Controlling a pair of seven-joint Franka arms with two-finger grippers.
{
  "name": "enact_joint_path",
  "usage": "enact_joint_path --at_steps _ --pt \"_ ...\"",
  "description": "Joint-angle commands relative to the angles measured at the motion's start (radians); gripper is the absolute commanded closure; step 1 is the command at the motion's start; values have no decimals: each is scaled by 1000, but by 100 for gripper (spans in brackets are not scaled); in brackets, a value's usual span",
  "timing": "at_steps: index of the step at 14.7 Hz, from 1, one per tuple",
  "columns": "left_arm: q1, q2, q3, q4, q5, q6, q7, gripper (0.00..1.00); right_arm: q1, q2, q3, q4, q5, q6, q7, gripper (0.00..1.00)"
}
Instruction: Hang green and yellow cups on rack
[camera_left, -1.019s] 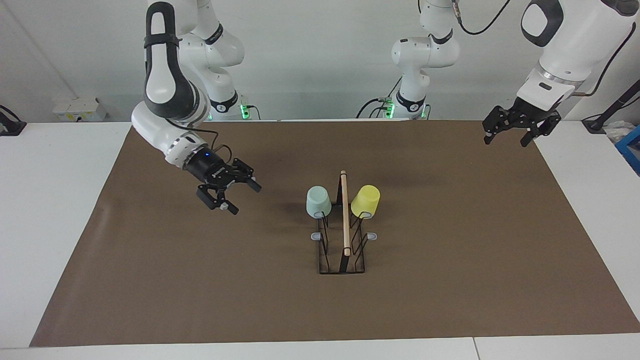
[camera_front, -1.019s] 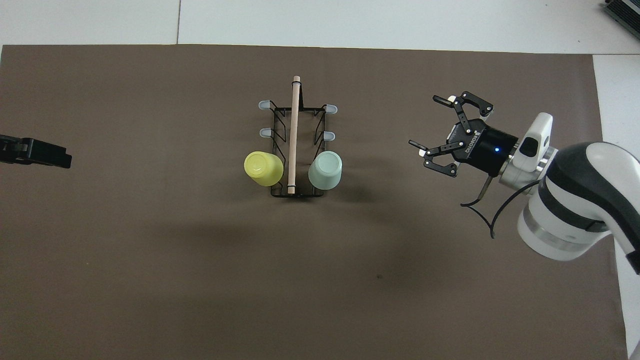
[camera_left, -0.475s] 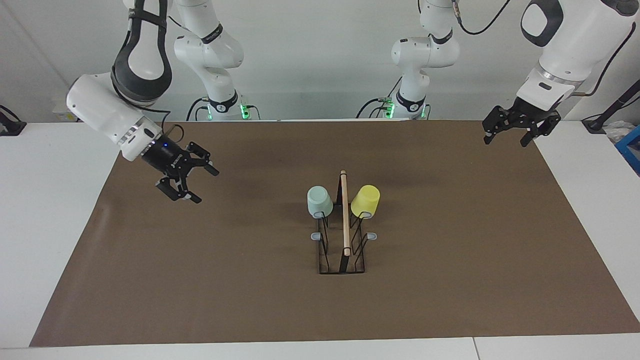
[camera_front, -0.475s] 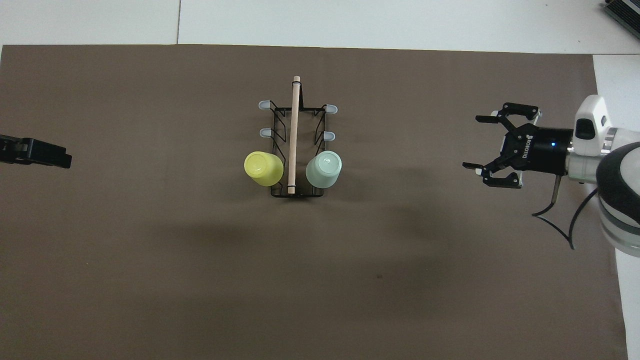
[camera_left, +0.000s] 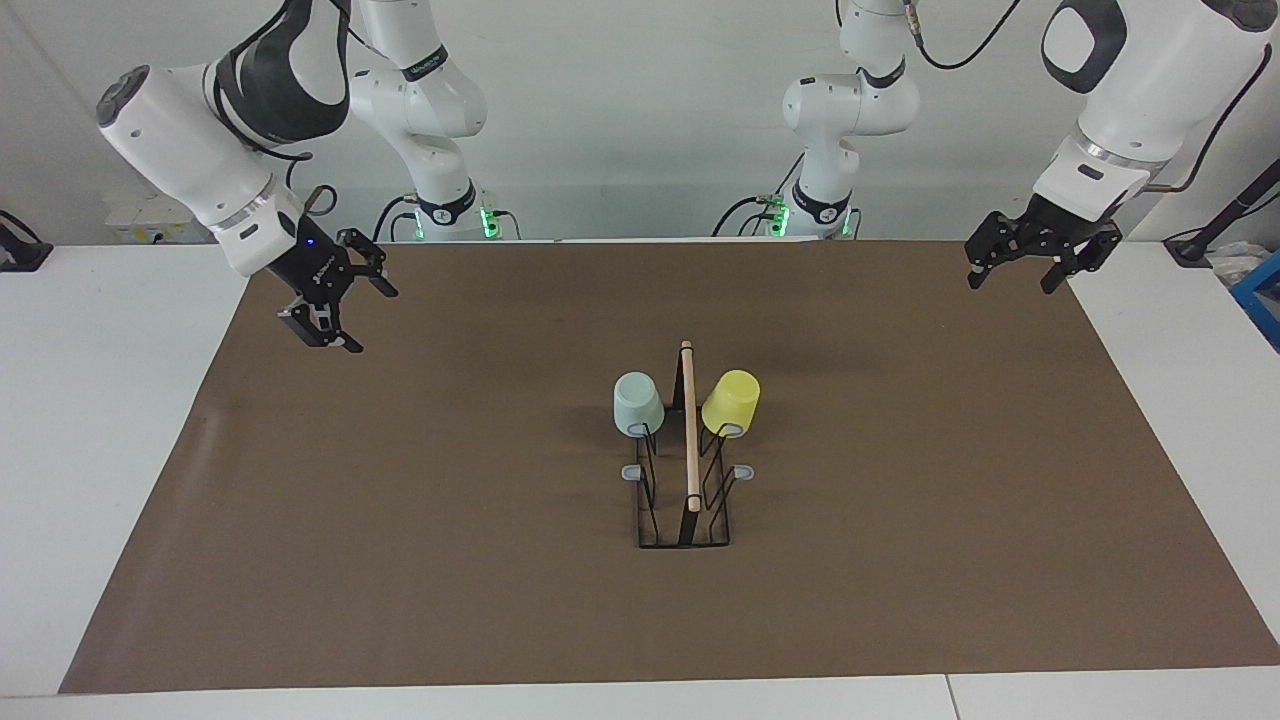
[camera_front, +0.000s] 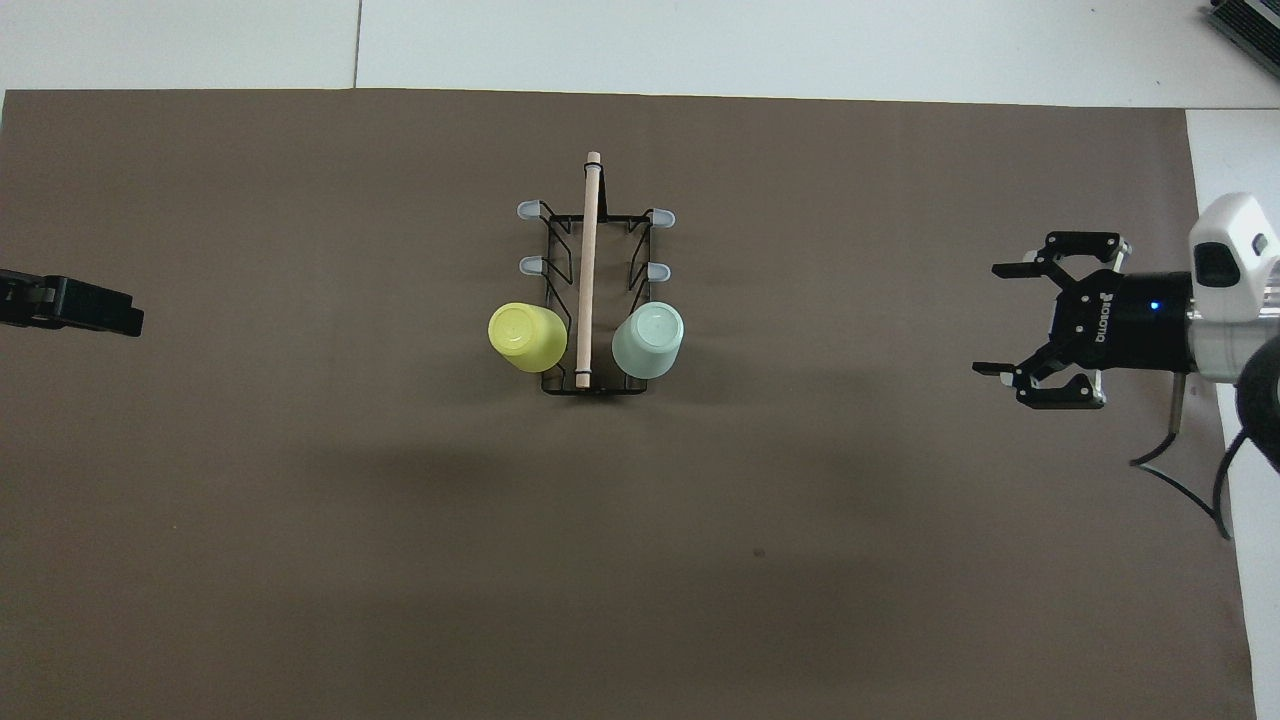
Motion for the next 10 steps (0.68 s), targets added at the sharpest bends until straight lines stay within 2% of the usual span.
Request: enact_joint_path --at_steps 1,4,10 --pt "-7 -21 8 -21 -8 19 3 0 -12 -2 11 52 -122 -112 238 0" --pt "-7 -21 8 -21 -8 22 3 0 -16 -5 9 92 -212 -165 461 0" --pt "-7 -21 8 -21 -8 22 3 0 -16 -4 18 103 -255 -157 832 0"
